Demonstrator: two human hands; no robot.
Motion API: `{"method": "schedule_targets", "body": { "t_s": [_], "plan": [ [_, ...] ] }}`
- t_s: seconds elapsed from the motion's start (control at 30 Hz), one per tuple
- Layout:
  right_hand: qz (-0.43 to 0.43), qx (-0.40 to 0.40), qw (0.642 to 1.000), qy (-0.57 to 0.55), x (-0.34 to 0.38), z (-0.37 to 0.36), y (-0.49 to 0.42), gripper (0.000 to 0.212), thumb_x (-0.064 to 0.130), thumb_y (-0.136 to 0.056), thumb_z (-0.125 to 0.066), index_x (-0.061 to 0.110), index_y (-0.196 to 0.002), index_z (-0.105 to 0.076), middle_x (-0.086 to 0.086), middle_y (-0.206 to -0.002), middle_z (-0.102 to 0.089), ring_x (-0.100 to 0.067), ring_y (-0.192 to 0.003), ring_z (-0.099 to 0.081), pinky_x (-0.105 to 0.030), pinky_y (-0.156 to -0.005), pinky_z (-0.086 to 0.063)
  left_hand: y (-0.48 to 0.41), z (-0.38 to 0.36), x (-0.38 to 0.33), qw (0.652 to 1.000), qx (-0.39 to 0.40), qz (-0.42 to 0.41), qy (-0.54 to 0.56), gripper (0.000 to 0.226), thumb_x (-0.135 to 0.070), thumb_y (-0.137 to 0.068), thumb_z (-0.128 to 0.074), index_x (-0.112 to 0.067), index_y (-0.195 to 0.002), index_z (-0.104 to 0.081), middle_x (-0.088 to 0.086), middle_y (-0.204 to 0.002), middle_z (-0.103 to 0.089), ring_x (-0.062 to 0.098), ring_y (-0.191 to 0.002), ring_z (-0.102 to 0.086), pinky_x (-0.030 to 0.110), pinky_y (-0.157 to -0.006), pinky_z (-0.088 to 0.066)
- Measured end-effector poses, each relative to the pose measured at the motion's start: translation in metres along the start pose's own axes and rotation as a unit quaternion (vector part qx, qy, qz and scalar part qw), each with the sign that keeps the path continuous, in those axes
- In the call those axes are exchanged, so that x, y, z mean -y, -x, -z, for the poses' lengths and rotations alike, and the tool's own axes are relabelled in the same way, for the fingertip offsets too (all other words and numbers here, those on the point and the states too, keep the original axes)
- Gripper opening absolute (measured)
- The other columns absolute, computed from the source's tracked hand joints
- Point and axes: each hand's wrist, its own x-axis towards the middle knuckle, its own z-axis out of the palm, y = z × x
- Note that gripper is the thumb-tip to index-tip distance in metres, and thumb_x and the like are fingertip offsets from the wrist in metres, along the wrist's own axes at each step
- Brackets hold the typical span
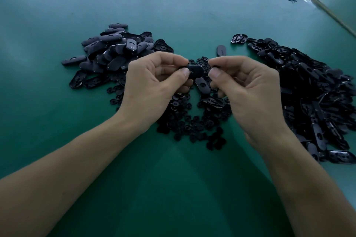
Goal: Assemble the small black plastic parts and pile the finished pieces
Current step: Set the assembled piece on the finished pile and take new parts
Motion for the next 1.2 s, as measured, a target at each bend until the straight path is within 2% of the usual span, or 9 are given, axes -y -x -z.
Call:
{"method": "schedule_targets", "body": {
  "t_s": [0.17,0.3,0.57,0.8,0.97,1.2],
  "plan": [
    [-0.089,0.026,0.986,-0.141,0.0059,0.0048,-0.0022,0.012,-0.002,-0.092,-0.065,0.009,-0.095,-0.071,-0.008,-0.083,-0.077,-0.015,-0.072,-0.071,-0.021,-0.065,-0.054,-0.0006,-0.0001,-0.0008,1.0,0.001,-0.009,-0.002,0.02,0.004,-0.086,-0.07,-0.012,-0.096,-0.071,0.005,-0.08,-0.077,0.023,-0.075,-0.076,0.025,-0.069,-0.059],
    [-0.119,0.032,0.975,-0.186,0.0081,0.0062,-0.0035,0.011,0.001,-0.095,-0.06,0.009,-0.095,-0.068,-0.012,-0.087,-0.077,-0.02,-0.075,-0.074,-0.023,-0.067,-0.057,-0.0001,-0.0005,-0.0014,1.0,0.003,-0.015,-0.003,0.019,0.005,-0.085,-0.071,-0.011,-0.096,-0.072,0.003,-0.08,-0.076,0.022,-0.075,-0.076,0.025,-0.068,-0.059],
    [-0.13,0.028,0.973,-0.189,0.0076,0.0051,-0.0033,0.013,0.001,-0.094,-0.061,0.011,-0.092,-0.069,-0.006,-0.08,-0.075,-0.013,-0.067,-0.069,-0.019,-0.06,-0.052,0.0007,0.0,-0.0015,1.0,0.011,-0.021,0.0,0.02,0.004,-0.085,-0.072,-0.014,-0.094,-0.072,0.001,-0.078,-0.075,0.021,-0.075,-0.076,0.025,-0.067,-0.059],
    [-0.136,0.024,0.97,-0.202,0.0066,0.0046,-0.003,0.012,0.0,-0.093,-0.063,0.009,-0.101,-0.065,-0.008,-0.081,-0.076,-0.013,-0.067,-0.069,-0.019,-0.06,-0.052,0.0016,0.0009,-0.0011,1.0,0.012,-0.022,0.005,0.022,0.006,-0.085,-0.071,-0.014,-0.094,-0.072,0.002,-0.078,-0.075,0.02,-0.074,-0.075,0.025,-0.067,-0.059],
    [-0.134,0.036,0.967,-0.212,0.0053,0.0042,-0.0034,0.012,-0.003,-0.089,-0.065,0.008,-0.095,-0.066,-0.011,-0.082,-0.076,-0.016,-0.068,-0.07,-0.02,-0.061,-0.054,0.001,-0.001,-0.0022,1.0,0.016,-0.024,0.003,0.022,0.008,-0.086,-0.07,-0.012,-0.094,-0.071,-0.001,-0.077,-0.075,0.017,-0.073,-0.075,0.024,-0.066,-0.059],
    [-0.089,0.043,0.985,-0.144,0.0043,0.0047,-0.0024,0.021,-0.004,-0.089,-0.067,0.015,-0.089,-0.076,-0.002,-0.071,-0.07,-0.009,-0.064,-0.062,-0.018,-0.061,-0.05,0.0005,-0.0007,-0.002,1.0,0.018,-0.023,0.006,0.022,0.008,-0.086,-0.07,-0.012,-0.094,-0.072,0.001,-0.079,-0.075,0.019,-0.074,-0.075,0.025,-0.066,-0.059]
  ]
}}
